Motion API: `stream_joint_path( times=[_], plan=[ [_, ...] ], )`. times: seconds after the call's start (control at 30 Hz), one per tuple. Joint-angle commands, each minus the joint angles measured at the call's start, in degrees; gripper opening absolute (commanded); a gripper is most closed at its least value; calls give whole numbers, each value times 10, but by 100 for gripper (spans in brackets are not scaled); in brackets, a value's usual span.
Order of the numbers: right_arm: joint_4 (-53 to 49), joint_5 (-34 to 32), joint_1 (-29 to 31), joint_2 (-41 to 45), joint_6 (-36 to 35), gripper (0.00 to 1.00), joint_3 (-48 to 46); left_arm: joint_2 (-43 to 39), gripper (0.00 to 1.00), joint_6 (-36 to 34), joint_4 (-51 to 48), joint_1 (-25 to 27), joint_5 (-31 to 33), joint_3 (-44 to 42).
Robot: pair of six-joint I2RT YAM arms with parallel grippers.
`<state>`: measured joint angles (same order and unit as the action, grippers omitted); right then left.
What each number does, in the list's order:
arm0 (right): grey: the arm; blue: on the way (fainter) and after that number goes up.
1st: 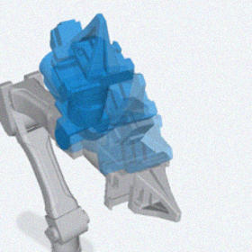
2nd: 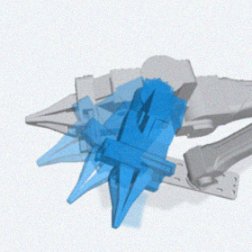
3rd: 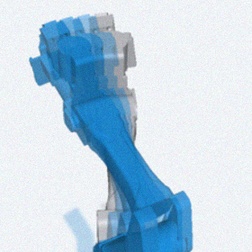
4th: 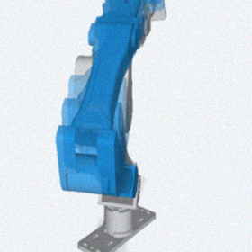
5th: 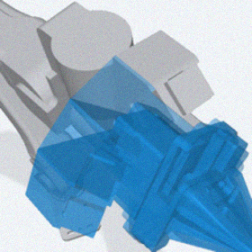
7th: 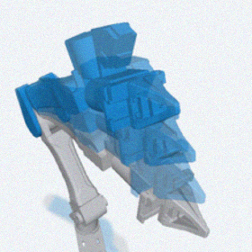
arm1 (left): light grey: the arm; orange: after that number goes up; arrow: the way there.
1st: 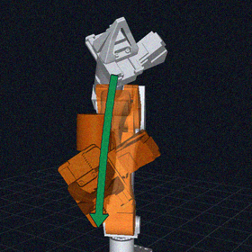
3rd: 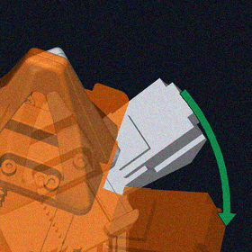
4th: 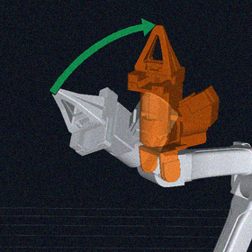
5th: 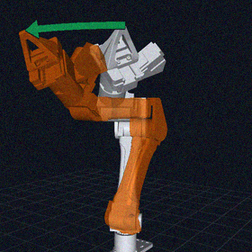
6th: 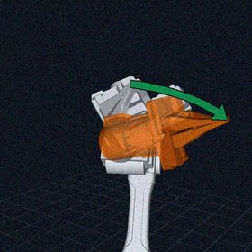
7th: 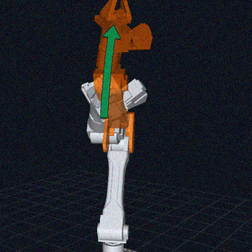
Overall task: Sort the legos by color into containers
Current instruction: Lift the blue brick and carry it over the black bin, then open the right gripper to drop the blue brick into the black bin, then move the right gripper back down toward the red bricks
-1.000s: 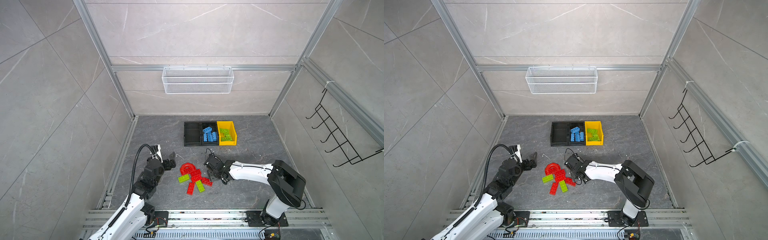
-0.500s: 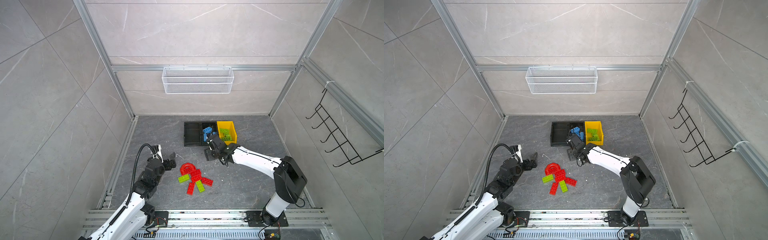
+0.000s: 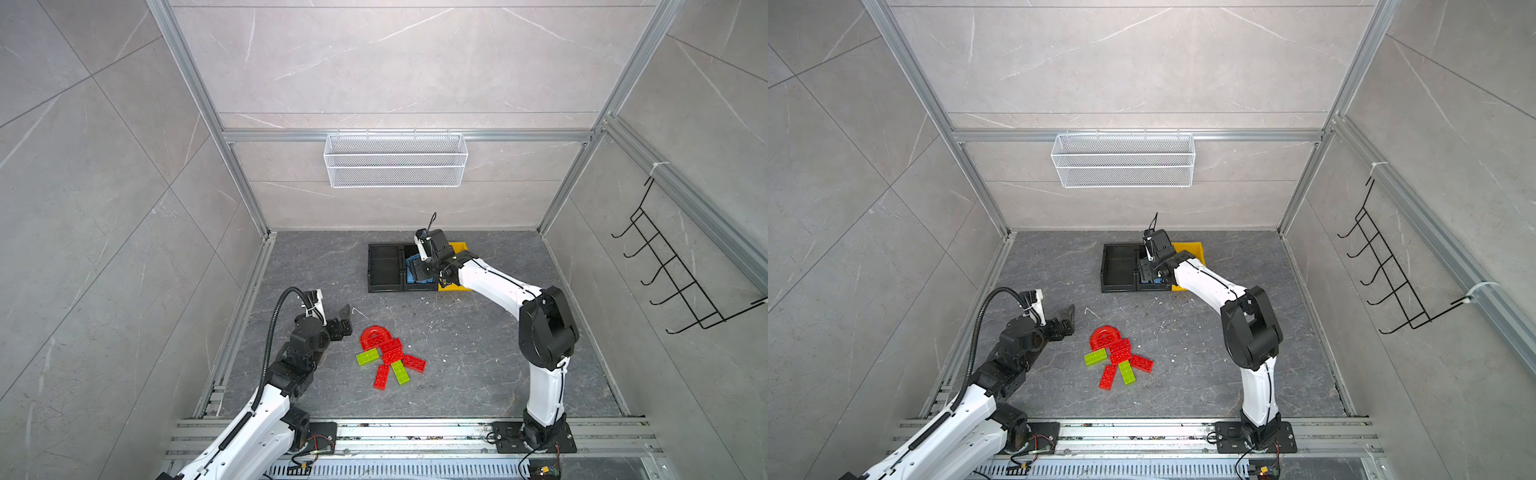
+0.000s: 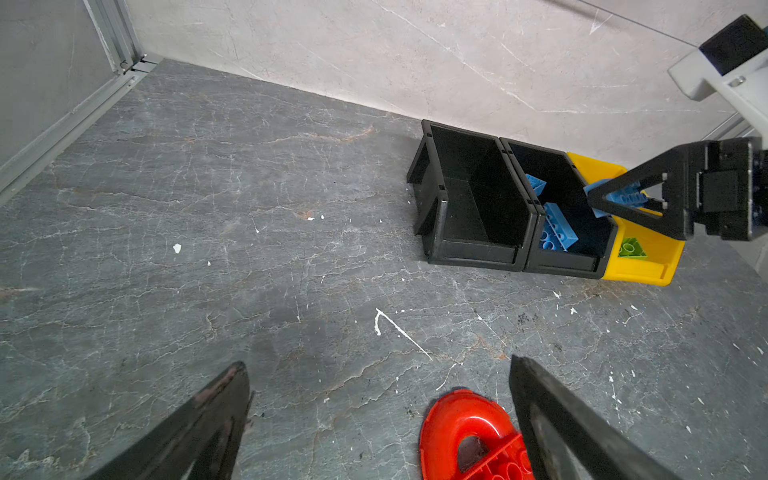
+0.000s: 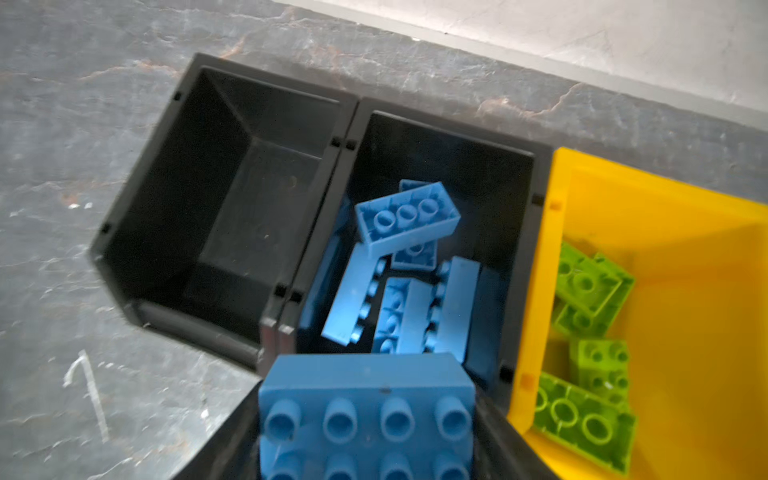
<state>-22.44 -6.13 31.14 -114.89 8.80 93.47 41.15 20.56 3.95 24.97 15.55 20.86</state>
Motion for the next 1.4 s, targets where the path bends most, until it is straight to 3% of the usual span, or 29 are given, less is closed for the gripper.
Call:
stream_joint_path(
  times=[0.0,0.23,0.4,0.53,0.73,0.83,1.1,1.27,1.37],
  plan=[
    [-19,4,-15,-42,-24,50,50,6,99,-21,19,-3,26,6],
    [-51,23,-27,-99,-21,52,123,3,99,-26,10,-3,32,9],
    [-58,26,-28,-98,-11,77,135,-4,99,-25,7,-3,28,10],
    [-70,37,-29,-74,-8,83,132,-19,99,-25,3,-3,26,9],
    [-78,74,-28,14,-17,82,73,-25,99,-25,7,-3,33,3],
    [-64,116,-20,98,-23,78,-16,-24,99,-21,4,-3,25,6],
    [-96,154,96,299,-111,72,-251,-32,99,-18,16,-4,26,-4],
    [-114,156,134,319,-112,71,-308,-19,99,-17,18,-4,18,-2],
    [-149,118,155,287,-60,70,-302,-7,99,-20,28,-4,21,-5]
  ],
)
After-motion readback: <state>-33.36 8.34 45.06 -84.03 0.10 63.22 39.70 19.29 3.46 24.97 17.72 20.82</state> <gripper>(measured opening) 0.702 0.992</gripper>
